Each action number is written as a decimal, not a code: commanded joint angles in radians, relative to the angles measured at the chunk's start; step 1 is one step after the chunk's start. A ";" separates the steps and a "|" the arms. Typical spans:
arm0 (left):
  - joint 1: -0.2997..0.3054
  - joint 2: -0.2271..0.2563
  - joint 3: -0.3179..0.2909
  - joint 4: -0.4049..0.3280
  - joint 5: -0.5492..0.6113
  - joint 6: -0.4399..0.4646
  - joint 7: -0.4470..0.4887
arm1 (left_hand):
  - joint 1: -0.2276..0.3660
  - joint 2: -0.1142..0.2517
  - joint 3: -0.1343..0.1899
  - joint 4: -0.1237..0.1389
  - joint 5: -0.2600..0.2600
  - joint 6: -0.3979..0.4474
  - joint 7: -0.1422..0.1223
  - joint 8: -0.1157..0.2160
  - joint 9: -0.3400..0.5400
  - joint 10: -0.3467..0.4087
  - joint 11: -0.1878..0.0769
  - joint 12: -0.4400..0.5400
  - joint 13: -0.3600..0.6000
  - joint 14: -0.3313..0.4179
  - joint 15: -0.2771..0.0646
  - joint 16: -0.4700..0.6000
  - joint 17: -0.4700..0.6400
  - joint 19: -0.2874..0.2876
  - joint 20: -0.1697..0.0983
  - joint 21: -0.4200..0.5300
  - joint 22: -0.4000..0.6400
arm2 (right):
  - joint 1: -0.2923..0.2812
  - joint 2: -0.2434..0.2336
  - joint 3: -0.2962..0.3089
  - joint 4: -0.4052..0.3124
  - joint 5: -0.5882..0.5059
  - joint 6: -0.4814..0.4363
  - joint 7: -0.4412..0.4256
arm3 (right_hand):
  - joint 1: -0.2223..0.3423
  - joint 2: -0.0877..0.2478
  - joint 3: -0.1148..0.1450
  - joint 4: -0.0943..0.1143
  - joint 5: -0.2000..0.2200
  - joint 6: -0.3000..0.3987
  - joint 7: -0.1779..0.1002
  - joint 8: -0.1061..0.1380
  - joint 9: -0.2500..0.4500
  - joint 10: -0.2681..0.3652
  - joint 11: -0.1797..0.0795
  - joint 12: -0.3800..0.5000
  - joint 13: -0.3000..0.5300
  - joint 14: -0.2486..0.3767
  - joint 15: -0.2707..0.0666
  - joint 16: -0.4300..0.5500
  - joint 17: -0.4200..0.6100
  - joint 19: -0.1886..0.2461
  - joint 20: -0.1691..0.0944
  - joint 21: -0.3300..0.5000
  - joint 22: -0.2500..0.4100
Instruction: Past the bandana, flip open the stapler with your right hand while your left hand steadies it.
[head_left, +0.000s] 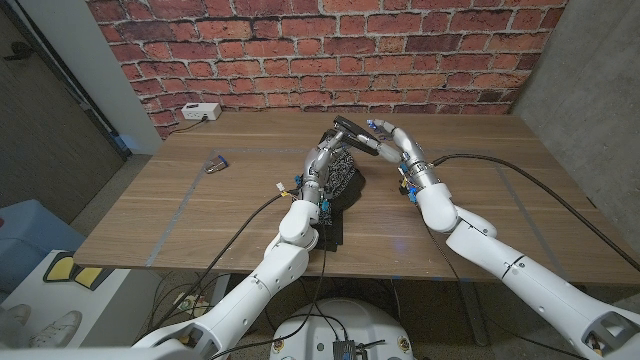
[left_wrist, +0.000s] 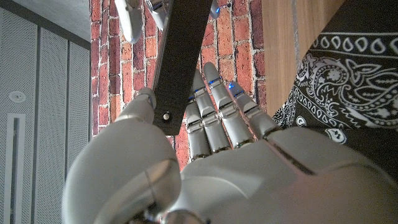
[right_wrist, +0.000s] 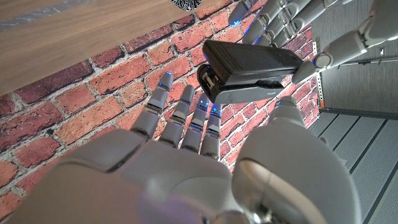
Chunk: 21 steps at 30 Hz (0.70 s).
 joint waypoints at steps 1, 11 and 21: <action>0.006 0.008 0.005 -0.018 0.009 0.008 0.003 | 0.114 0.106 0.082 0.074 0.006 0.063 -0.057 0.002 0.005 0.083 -0.087 0.003 0.003 0.012 -0.131 -0.001 0.002 0.004 -0.042 0.006 0.003 | 0.018 0.002 0.017 0.013 0.068 0.042 0.078 | -0.011 0.002 0.004 0.006 0.000 -0.007 0.006 -0.008 0.001 -0.001 0.008 -0.003 0.002 0.001 -0.080 -0.004 0.000 0.001 0.005 -0.001 0.003; 0.018 0.021 0.007 -0.030 0.009 0.010 -0.004 | 0.122 0.106 0.080 0.071 0.008 0.064 -0.058 0.003 0.010 0.084 -0.086 0.003 0.008 0.012 -0.131 -0.004 0.003 0.000 -0.043 0.006 0.003 | 0.039 -0.002 0.021 0.017 0.120 0.035 0.151 | -0.014 0.003 0.003 0.001 -0.001 -0.071 0.024 -0.032 -0.008 0.008 0.016 -0.010 -0.002 -0.021 -0.066 -0.012 -0.009 -0.006 0.009 -0.009 0.004; 0.022 0.024 0.007 -0.042 0.017 0.020 0.009 | 0.130 0.108 0.074 0.070 0.008 0.059 -0.063 0.001 0.017 0.085 -0.086 0.006 0.017 0.019 -0.131 0.000 0.010 -0.004 -0.042 0.006 0.003 | 0.065 0.003 0.013 0.048 0.144 0.058 0.193 | -0.015 0.005 0.004 -0.002 -0.001 -0.070 0.029 -0.028 -0.012 0.033 0.015 -0.007 -0.004 -0.018 -0.069 -0.010 -0.013 -0.009 0.011 -0.013 0.004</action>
